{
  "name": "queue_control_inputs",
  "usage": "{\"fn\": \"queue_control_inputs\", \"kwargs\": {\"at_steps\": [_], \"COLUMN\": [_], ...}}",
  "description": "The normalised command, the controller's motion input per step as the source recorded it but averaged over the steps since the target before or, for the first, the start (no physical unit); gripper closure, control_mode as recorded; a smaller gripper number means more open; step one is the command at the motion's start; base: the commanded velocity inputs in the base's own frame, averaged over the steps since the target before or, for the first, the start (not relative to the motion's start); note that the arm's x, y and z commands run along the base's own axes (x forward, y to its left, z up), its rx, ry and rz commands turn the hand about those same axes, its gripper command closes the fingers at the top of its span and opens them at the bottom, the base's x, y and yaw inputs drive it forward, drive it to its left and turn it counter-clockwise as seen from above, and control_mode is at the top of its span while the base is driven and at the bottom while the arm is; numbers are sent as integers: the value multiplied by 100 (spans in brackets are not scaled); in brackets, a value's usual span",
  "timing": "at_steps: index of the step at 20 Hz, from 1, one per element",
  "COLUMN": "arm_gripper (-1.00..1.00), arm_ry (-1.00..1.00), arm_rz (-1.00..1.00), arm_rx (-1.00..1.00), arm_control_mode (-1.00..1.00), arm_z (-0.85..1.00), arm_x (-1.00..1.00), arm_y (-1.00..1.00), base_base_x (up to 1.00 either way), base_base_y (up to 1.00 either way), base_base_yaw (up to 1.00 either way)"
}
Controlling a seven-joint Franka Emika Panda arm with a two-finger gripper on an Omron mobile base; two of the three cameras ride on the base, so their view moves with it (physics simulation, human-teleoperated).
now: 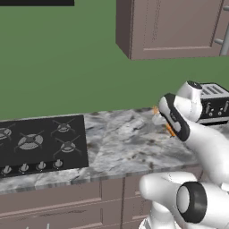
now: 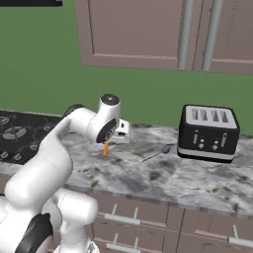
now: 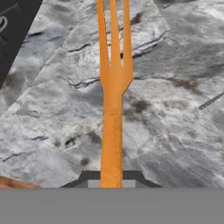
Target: Organize the utensils by type. Pick up the wooden spoons from the counter and place them in the open cabinet. Then pick up the metallic utensils from the counter and place them in the open drawer.
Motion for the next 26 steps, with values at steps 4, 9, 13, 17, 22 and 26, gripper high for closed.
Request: {"fn": "queue_control_inputs", "kwargs": {"at_steps": [4, 9, 13, 17, 22, 26], "arm_gripper": [100, 100, 100, 100, 100, 100], "arm_ry": [-3, 0, 0, 2, 2, 0], "arm_rz": [0, 5, 5, 3, 3, 1], "arm_rx": [-10, -6, -4, -9, -5, -1], "arm_control_mode": [-100, -100, -100, -100, -100, 100], "arm_z": [85, 57, 11, 0, 0, 0], "arm_x": [-100, -87, -38, -2, -4, -1], "arm_y": [17, 9, 12, 24, 9, 1], "base_base_x": [0, 0, 0, 0, 0, -16], "base_base_y": [0, 0, 0, 0, 0, 0], "base_base_yaw": [0, 0, 0, 0, 0, 11]}}
